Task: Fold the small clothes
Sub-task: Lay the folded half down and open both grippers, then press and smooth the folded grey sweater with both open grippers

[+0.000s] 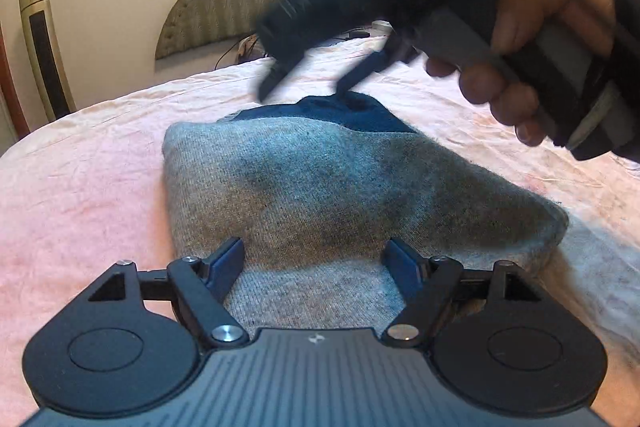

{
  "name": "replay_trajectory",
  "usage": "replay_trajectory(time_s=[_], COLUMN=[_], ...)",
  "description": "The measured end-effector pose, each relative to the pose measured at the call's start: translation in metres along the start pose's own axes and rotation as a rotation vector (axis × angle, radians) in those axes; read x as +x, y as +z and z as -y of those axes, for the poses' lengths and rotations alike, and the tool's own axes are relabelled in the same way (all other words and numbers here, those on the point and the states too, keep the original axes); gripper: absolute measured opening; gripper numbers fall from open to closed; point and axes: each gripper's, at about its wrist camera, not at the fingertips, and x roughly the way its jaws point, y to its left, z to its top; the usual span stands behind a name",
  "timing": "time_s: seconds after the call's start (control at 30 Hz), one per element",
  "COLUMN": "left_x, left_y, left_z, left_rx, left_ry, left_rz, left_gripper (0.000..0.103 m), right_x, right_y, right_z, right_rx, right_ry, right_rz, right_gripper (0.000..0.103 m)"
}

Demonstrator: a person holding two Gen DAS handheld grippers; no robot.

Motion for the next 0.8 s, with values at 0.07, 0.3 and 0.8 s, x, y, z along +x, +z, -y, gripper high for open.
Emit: replay_trajectory(time_s=[0.07,0.3,0.8], left_x=[0.003,0.005,0.0], left_y=[0.002,0.001,-0.002], left_z=[-0.001,-0.001,0.001], left_rx=[0.004,-0.002,-0.013], left_ry=[-0.001,-0.002,-0.009], left_rz=[-0.001,0.0,0.018], left_gripper=[0.08,0.08,0.085], right_x=[0.007,0.07,0.006], right_y=[0.004,-0.018,-0.051], right_z=[-0.019,-0.031,0.015], right_rx=[-0.031,-0.164,-0.011], right_ry=[0.067,0.034,0.024], right_rz=[-0.02,-0.108,-0.012], right_gripper=[0.087,0.103,0.103])
